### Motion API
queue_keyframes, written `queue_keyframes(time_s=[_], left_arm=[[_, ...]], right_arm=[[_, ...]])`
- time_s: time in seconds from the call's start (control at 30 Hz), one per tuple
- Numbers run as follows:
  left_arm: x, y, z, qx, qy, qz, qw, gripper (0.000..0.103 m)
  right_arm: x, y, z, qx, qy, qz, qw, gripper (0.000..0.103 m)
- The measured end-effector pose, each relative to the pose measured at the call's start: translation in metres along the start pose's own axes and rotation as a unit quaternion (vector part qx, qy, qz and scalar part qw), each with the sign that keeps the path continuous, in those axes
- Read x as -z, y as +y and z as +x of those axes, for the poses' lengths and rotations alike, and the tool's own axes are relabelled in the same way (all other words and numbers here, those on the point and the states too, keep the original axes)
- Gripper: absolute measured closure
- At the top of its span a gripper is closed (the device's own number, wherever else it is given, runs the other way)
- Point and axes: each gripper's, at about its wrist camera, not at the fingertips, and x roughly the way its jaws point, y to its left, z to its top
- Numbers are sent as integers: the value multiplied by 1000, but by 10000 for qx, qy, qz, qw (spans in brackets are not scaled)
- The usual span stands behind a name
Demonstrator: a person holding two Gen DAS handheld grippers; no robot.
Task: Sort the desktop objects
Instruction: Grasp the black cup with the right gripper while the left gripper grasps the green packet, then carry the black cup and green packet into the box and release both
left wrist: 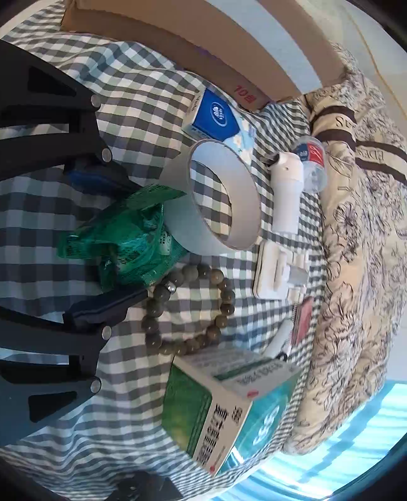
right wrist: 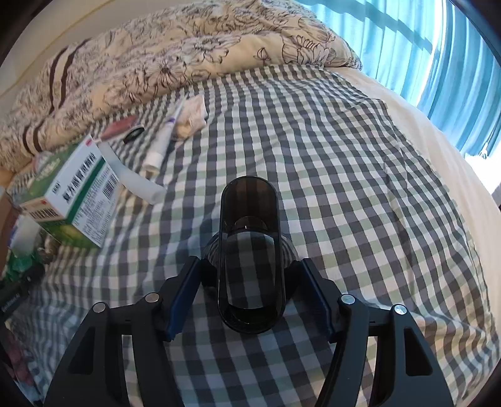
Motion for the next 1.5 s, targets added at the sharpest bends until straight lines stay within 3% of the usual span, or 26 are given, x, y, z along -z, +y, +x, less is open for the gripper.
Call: queue_keyframes(time_s=[0.07,0.2,0.43,0.8,1.1,1.3,1.5], left_arm=[[1,3,-3,97,14,-59,9999,59],[4,3,-15,77,-26,2,10000,59],[1,-2,-58,211,-422,161,9988,59],[0,38,-136,-50,-963,214,9951,59],[-16,129,-192,-173,-1271,-99,9917,59],[-37,200,-218,-500,-1440,-227,9881,59],[-46,249,-204,-589,-1302,-344,9891,59]], right_arm=[[0,-2,-7,-76,-63,66,9999,39],[-2,-3,-21,-159,-157,92,9997,39],[1,8,-52,-224,-284,32,9993,39],[4,72,-124,-639,-542,-447,9955,39],[-4,198,-168,-1303,-657,-1136,9827,39],[-22,303,-197,-2035,-796,-1575,9630,39],[-32,401,-196,-2698,-619,-2004,9398,39]])
